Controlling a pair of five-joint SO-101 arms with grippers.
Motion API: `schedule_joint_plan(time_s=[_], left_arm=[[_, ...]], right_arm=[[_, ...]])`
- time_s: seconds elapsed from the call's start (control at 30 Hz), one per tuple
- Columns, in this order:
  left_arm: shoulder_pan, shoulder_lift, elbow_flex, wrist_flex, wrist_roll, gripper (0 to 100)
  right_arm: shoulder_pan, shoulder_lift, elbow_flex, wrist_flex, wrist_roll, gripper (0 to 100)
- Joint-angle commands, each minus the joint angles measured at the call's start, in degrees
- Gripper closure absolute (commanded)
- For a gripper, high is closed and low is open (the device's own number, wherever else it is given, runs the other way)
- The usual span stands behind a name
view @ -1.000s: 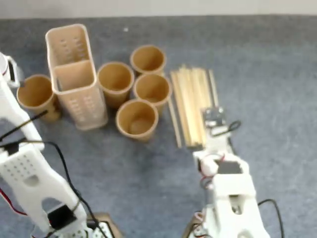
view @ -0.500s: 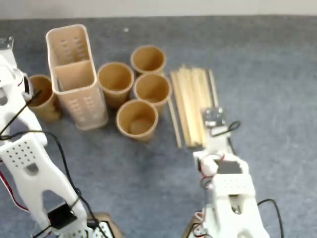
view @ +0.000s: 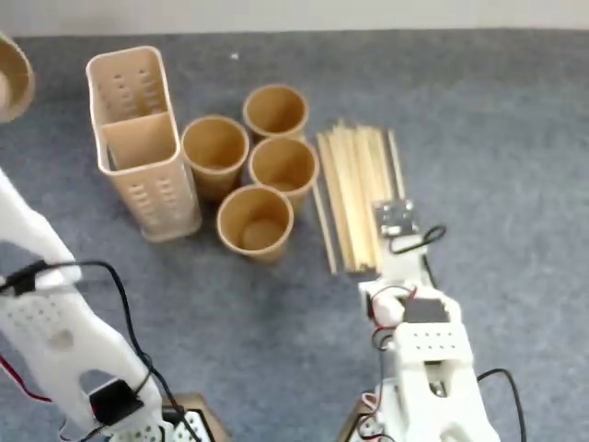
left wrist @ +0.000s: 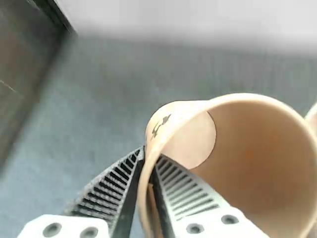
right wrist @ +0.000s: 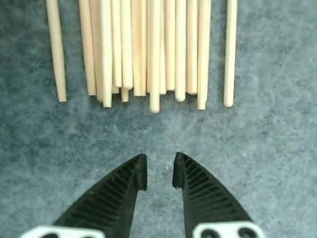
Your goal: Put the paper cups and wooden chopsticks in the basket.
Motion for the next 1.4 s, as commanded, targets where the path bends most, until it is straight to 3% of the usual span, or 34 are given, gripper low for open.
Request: schedule_joint_plan(time_s=[0.0, 0.13, 0.3, 0.6, 0.87, 1.23, 1.37], left_arm=[[6.5, -10.1, -2.6, 0.3, 2.4, 100], [18.1, -14.7, 5.7, 0.3, 5.4, 100], [24.2, -14.5, 18.8, -3.2, 12.0, 100], [24.3, -9.1, 28.8, -9.6, 12.0, 99], [21.6, -9.5, 28.7, -9.8, 11.8, 80], [19.9, -16.0, 28.6, -10.4, 11.7, 81], [18.7, -16.1, 29.0, -16.9, 11.7, 81]], right_arm=[[-0.2, 0.1, -0.2, -0.7, -0.5, 89.3], [-0.2, 0.1, -0.2, -0.7, -0.4, 89.3], [0.0, 0.1, -0.2, -0.7, -0.3, 89.3], [0.0, 0.1, 0.7, -0.7, -0.2, 89.3], [0.0, 0.1, 0.7, -0.7, -0.2, 89.3], [-0.2, 0.1, 0.9, -0.7, -0.2, 89.3], [-0.2, 0.1, 1.0, -0.7, -0.2, 89.3]])
